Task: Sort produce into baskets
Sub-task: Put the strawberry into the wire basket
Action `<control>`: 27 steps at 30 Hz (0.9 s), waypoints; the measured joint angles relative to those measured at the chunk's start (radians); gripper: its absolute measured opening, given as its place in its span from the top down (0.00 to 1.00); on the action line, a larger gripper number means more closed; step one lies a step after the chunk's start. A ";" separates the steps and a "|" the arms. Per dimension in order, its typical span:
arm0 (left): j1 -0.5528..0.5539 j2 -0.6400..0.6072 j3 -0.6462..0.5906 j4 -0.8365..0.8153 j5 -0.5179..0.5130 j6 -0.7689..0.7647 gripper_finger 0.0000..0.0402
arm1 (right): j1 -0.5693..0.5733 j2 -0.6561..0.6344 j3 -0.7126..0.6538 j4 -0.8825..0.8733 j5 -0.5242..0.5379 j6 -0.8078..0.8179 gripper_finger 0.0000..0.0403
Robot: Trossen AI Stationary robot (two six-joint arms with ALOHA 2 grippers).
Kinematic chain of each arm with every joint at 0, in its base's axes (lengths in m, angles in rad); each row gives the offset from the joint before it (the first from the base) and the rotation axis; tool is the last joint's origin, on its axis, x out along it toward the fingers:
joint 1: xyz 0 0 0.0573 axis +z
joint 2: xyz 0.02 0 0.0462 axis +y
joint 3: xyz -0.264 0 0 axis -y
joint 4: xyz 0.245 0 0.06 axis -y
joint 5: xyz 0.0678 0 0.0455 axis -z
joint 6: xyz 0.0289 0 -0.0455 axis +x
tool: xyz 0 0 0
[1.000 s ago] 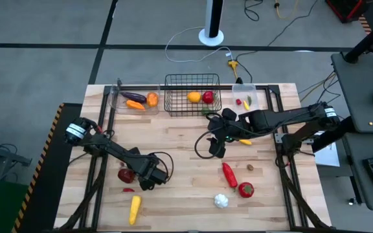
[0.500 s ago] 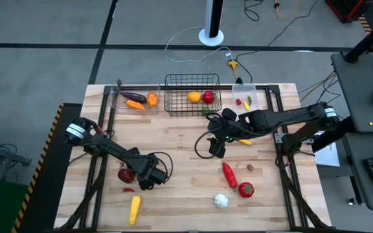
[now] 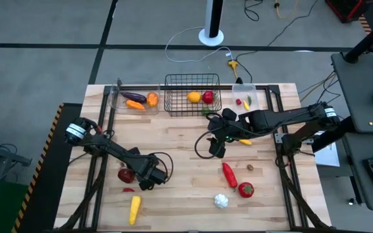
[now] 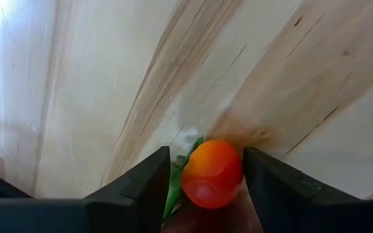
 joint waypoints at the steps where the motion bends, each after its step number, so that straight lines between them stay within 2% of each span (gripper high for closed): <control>1: 0.000 0.000 0.000 0.000 0.000 0.000 0.57 | 0.000 0.000 0.000 0.000 0.000 0.000 0.40; 13: -0.002 0.000 0.056 0.004 -0.023 0.066 0.61 | 0.000 0.000 0.000 0.000 0.000 0.000 0.40; 20: -0.005 -0.009 0.167 0.003 -0.141 0.210 0.64 | 0.000 0.000 0.000 -0.001 0.000 -0.001 0.40; 27: 0.022 -0.010 0.341 0.008 -0.274 0.454 0.64 | 0.000 0.000 0.000 -0.044 -0.001 -0.003 0.40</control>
